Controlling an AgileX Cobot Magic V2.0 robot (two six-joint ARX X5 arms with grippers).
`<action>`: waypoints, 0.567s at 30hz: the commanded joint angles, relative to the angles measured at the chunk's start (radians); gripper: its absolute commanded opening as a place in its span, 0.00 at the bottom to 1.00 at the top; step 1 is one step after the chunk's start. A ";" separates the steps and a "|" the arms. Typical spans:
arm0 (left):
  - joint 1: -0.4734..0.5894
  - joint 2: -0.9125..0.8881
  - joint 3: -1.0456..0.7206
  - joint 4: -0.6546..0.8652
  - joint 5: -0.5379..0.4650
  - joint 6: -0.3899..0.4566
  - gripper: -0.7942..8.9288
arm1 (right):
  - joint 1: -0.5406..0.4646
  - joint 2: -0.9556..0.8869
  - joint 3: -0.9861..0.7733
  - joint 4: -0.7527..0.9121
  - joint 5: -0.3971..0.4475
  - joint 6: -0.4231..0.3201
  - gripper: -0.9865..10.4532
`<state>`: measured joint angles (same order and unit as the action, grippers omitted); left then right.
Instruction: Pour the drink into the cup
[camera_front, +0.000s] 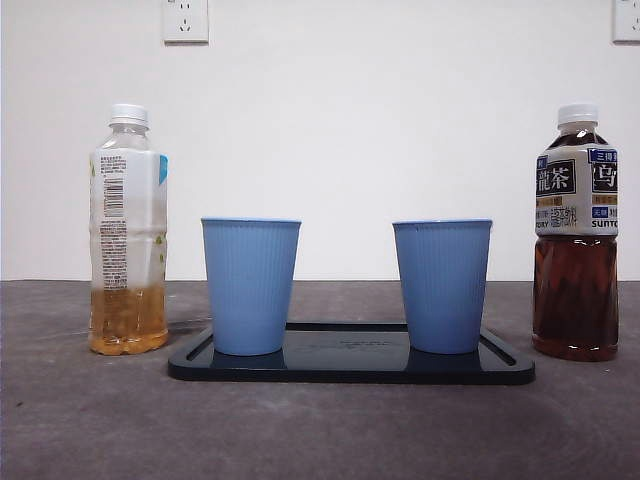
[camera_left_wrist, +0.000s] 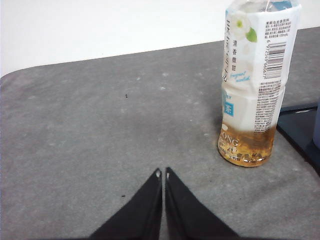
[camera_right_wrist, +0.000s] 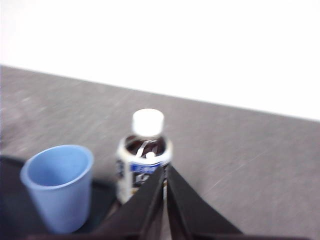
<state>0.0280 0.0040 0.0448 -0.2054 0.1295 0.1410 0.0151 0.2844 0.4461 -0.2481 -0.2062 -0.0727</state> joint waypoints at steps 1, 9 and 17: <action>0.002 -0.001 -0.018 -0.007 0.000 0.007 0.09 | -0.023 -0.047 -0.090 0.121 0.002 -0.017 0.09; 0.002 -0.001 -0.018 -0.007 0.000 0.007 0.09 | -0.040 -0.172 -0.327 0.315 0.037 0.008 0.09; 0.002 -0.001 -0.018 -0.007 0.000 0.007 0.09 | -0.040 -0.246 -0.419 0.329 0.110 0.052 0.09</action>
<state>0.0280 0.0040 0.0444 -0.2054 0.1295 0.1410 -0.0235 0.0444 0.0334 0.0681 -0.1005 -0.0437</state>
